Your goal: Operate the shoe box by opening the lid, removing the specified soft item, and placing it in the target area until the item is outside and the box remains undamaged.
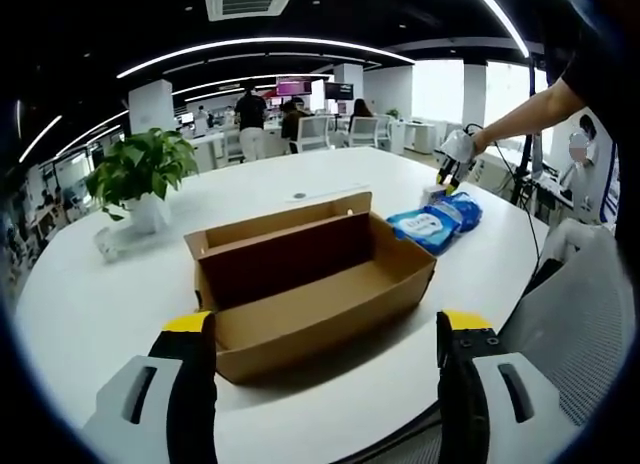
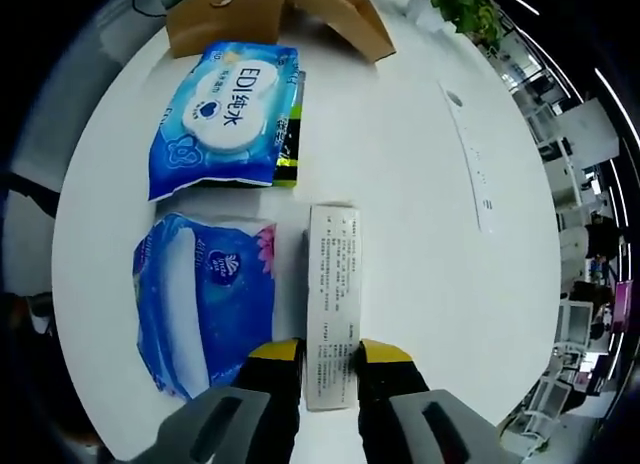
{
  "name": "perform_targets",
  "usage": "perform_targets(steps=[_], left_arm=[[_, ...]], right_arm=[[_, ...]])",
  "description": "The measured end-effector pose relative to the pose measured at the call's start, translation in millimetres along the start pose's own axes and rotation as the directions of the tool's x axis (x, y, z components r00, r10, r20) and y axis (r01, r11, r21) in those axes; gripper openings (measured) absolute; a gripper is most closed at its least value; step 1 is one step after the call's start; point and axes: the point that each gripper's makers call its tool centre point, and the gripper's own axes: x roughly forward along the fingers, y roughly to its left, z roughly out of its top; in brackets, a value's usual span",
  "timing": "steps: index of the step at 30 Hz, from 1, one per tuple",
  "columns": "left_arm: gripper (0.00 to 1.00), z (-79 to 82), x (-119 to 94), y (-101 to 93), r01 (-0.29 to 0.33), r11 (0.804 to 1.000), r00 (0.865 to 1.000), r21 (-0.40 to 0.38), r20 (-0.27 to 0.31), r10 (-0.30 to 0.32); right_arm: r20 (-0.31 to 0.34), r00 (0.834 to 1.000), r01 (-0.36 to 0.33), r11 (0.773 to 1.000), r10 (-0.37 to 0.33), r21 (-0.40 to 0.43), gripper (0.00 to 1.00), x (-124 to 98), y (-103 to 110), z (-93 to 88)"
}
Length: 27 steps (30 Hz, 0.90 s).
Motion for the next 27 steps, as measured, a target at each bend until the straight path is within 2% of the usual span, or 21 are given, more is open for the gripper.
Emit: perform_targets(steps=[7,13,21,27], left_arm=[[0.95,1.4,0,-0.3,-0.004,1.0,1.0,-0.004,0.005,0.004],[0.95,2.3,0,-0.2,-0.003,1.0,1.0,-0.008,0.009,0.004],[0.95,2.3,0,-0.5,0.002,1.0,1.0,-0.003,0.01,-0.002],[0.95,2.1,1,-1.8,0.008,1.0,1.0,0.003,0.007,-0.008]], right_arm=[[-0.002,1.0,0.016,1.0,-0.016,0.002,0.19,-2,-4,0.6],[0.009,1.0,0.024,0.999,-0.025,0.037,0.19,-2,-7,1.7],[0.056,0.997,0.046,0.991,-0.054,0.127,0.19,-10,-11,9.0],[0.072,0.995,0.059,0.985,-0.071,0.16,0.2,-15,-10,14.0]])
